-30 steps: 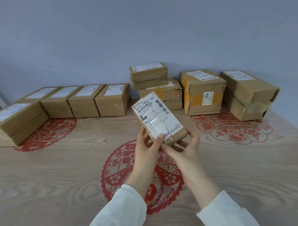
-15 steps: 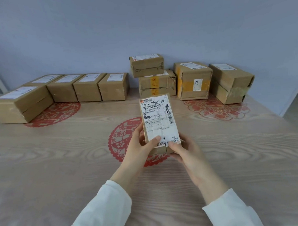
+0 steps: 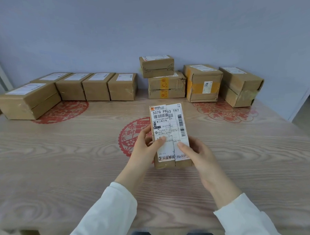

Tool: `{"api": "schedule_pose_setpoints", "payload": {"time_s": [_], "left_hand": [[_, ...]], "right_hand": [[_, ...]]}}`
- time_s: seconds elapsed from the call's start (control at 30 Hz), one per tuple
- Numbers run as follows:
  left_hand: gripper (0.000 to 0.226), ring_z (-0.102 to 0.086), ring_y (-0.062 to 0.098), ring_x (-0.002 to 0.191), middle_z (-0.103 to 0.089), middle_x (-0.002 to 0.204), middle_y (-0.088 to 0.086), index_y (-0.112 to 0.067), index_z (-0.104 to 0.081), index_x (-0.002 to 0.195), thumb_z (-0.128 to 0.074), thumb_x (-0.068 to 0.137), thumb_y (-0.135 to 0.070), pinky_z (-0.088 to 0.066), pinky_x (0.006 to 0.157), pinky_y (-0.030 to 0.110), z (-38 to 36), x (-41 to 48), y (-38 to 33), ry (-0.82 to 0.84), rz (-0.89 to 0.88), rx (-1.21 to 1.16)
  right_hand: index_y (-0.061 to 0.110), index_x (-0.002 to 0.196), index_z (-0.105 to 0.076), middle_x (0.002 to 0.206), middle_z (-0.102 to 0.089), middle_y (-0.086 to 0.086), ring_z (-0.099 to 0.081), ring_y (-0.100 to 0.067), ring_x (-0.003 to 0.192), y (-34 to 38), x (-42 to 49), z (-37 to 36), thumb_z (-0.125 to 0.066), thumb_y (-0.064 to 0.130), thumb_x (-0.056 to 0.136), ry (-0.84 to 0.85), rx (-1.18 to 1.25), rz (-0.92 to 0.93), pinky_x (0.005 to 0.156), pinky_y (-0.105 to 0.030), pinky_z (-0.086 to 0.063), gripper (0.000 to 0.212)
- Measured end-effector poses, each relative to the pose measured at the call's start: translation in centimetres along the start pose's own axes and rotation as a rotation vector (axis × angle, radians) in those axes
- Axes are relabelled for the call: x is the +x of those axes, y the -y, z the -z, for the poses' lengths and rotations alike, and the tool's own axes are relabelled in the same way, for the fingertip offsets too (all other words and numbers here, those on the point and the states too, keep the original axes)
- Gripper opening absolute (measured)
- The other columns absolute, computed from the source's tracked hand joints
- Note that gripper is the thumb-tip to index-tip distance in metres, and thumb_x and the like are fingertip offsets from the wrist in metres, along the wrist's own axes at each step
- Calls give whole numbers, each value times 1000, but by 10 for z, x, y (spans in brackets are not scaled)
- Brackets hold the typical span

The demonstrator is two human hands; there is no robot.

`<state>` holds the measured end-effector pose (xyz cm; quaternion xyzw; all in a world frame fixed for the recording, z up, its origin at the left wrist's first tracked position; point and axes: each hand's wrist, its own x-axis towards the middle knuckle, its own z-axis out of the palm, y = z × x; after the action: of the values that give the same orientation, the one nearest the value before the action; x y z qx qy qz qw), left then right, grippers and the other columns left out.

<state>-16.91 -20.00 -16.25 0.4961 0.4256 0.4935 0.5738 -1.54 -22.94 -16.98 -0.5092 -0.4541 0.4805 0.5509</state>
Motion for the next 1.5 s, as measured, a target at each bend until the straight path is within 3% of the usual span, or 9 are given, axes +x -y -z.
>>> {"api": "schedule_pose_setpoints", "payload": {"time_s": [0.2,0.27,0.4,0.6,0.8,1.03,1.2,1.4,1.5], "left_hand": [[49,-69,18,97,-67,114,3,-25,-45,133,-64,88,-24,-57,75,35,2,-5,-6,4,-21,20],[51,-69,19,96,-67,113,3,-23,-45,135,-64,88,-26,-58,73,36,3,-6,-8,-26,-32,22],[47,-69,18,94,-68,112,5,-16,-46,132,-63,89,-18,-55,63,23,3,-10,-8,5,-46,36],[47,-69,16,95,-67,114,3,-22,-48,129,-65,86,-21,-55,68,23,3,-13,-12,60,-62,52],[44,-68,15,93,-67,113,7,-16,-50,127,-66,86,-14,-55,67,21,3,-13,-10,60,-63,75],[50,-67,17,100,-66,116,6,-18,-49,131,-67,85,-23,-55,77,27,0,-13,-13,62,-85,80],[44,-67,11,89,-67,113,5,-14,-52,129,-65,87,-17,-49,59,13,-1,-14,-17,66,-97,135],[66,-64,15,105,-66,117,2,-17,-50,132,-71,72,-35,-54,79,25,-2,-15,-19,69,-147,116],[46,-65,10,101,-68,110,-4,-20,-54,123,-71,80,-17,-53,76,21,-2,-16,-21,39,-196,109]], "right_hand": [[20,114,-64,100,-73,3,-69,-9,91,1,-2,-4,-65,18,88,-34,25,14,64,-17,-52,27],[17,118,-63,102,-72,2,-68,-11,94,0,-4,-4,-66,16,87,-29,20,7,68,-19,-54,32],[19,127,-58,114,-69,-1,-64,-18,107,4,-3,-4,-69,20,83,-15,60,-9,89,-38,-54,45],[18,116,-64,105,-72,-1,-68,-17,98,11,-3,-4,-67,12,86,-50,77,29,75,-29,-56,31],[19,121,-60,110,-69,1,-65,-18,104,15,-7,-2,-69,17,83,-60,71,41,88,-38,-54,39],[12,121,-60,108,-69,-2,-66,-18,99,18,-7,1,-68,15,84,-91,48,71,78,-30,-53,37],[14,123,-59,111,-69,-2,-65,-20,103,20,-7,0,-70,23,82,-67,64,53,84,-35,-54,44],[13,118,-60,104,-70,2,-67,-9,93,26,-10,0,-71,20,81,-68,13,134,69,-18,-52,40],[13,120,-60,106,-69,3,-65,-12,100,26,-12,2,-72,29,75,-21,-17,166,75,-20,-51,50]]}}
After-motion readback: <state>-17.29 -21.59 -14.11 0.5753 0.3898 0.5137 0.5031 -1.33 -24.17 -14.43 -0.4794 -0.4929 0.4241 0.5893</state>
